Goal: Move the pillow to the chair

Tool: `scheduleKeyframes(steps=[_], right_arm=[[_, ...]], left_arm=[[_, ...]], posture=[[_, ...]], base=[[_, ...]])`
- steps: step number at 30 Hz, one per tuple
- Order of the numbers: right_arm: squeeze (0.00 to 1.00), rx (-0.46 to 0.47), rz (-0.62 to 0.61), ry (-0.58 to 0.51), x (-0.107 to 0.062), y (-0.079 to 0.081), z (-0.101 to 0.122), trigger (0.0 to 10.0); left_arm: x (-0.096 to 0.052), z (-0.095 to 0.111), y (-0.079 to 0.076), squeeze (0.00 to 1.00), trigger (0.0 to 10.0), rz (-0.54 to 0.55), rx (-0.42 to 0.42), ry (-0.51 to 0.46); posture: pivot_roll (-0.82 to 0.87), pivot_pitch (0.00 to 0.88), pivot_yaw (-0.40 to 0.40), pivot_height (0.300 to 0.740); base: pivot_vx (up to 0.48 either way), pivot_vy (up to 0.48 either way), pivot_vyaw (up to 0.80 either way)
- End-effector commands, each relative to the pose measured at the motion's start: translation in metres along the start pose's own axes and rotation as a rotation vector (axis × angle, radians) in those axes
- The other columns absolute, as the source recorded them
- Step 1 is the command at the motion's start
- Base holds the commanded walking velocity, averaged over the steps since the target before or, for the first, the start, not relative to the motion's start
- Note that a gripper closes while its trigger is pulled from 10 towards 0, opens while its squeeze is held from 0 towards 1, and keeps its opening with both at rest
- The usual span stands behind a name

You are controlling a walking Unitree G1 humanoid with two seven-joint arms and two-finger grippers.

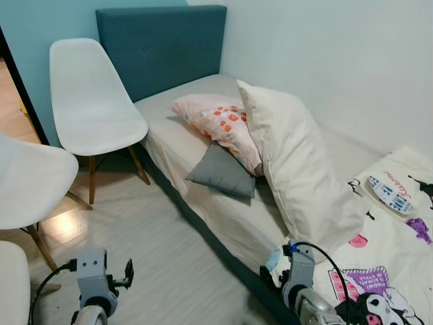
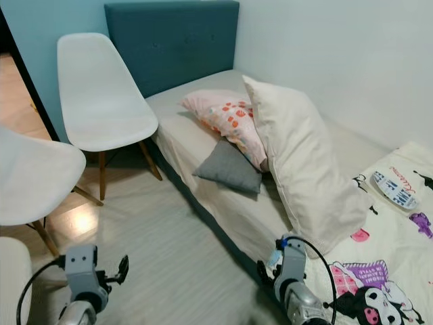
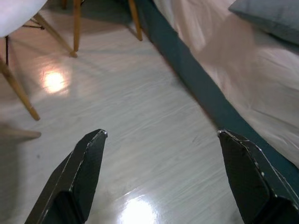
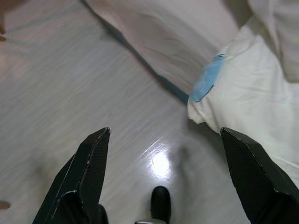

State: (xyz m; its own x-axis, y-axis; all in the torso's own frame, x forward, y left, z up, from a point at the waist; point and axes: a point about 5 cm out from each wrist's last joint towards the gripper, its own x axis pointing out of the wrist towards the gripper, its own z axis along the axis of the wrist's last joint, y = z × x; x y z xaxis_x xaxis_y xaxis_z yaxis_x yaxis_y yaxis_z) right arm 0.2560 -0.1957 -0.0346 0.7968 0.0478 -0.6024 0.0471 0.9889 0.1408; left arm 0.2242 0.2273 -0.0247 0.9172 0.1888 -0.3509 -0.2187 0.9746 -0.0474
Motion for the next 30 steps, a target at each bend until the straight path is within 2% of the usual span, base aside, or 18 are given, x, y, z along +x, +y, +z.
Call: scheduleKeyframes(steps=[1, 4, 8, 14, 17, 20, 24, 29, 30], right_arm=[[0.00, 0.002, -0.016, -0.006, -0.001, -0.004, 0.000, 10.0], [0.00, 0.012, -0.006, -0.028, 0.001, -0.004, 0.008, 10.0], [0.00, -0.041, 0.047, -0.092, 0.007, 0.002, 0.036, 10.0], [0.00, -0.096, 0.055, -0.084, 0.010, 0.008, 0.044, 10.0], [0.00, -0.102, 0.054, -0.082, 0.011, 0.010, 0.045, 10.0], [0.00, -0.088, 0.047, -0.105, 0.012, 0.012, 0.051, 10.0], [0.00, -0.086, 0.049, -0.161, 0.013, 0.010, 0.068, 10.0], [0.00, -0.084, 0.041, -0.190, 0.013, 0.008, 0.080, 10.0], [0.00, -0.100, 0.043, -0.230, 0.014, 0.009, 0.092, 10.0]], left_arm=[[0.002, 0.001, 0.002, 0.00, 10.0, 0.007, -0.006, 0.011], [0.007, 0.010, 0.005, 0.00, 10.0, 0.017, -0.018, -0.013], [0.018, 0.028, 0.008, 0.00, 10.0, 0.028, 0.015, -0.049], [0.025, 0.035, 0.009, 0.00, 10.0, 0.033, 0.038, -0.045], [0.027, 0.037, 0.008, 0.00, 10.0, 0.028, 0.035, -0.050], [0.032, 0.049, 0.007, 0.00, 10.0, 0.014, 0.038, -0.090], [0.039, 0.063, 0.005, 0.00, 10.0, 0.012, 0.046, -0.123], [0.043, 0.071, 0.004, 0.00, 10.0, 0.011, 0.040, -0.138], [0.045, 0.076, 0.003, 0.00, 10.0, 0.004, 0.039, -0.150]], posture=[[-0.02, 0.000, -0.077, 0.740], [-0.03, 0.000, -0.074, 0.740], [-0.04, 0.000, -0.068, 0.740], [-0.02, 0.000, -0.072, 0.740], [-0.02, 0.000, -0.075, 0.740], [-0.02, 0.000, -0.075, 0.740], [-0.03, 0.000, -0.067, 0.740], [-0.03, 0.000, -0.060, 0.740], [-0.04, 0.000, -0.050, 0.740]], base=[[0.000, 0.000, 0.00], [0.000, 0.000, 0.00], [0.203, 0.000, 0.00], [0.272, 0.000, 0.00], [0.275, 0.000, 0.00], [0.295, 0.000, 0.00], [0.321, 0.000, 0.00], [0.315, 0.000, 0.00], [0.442, 0.000, 0.00]])
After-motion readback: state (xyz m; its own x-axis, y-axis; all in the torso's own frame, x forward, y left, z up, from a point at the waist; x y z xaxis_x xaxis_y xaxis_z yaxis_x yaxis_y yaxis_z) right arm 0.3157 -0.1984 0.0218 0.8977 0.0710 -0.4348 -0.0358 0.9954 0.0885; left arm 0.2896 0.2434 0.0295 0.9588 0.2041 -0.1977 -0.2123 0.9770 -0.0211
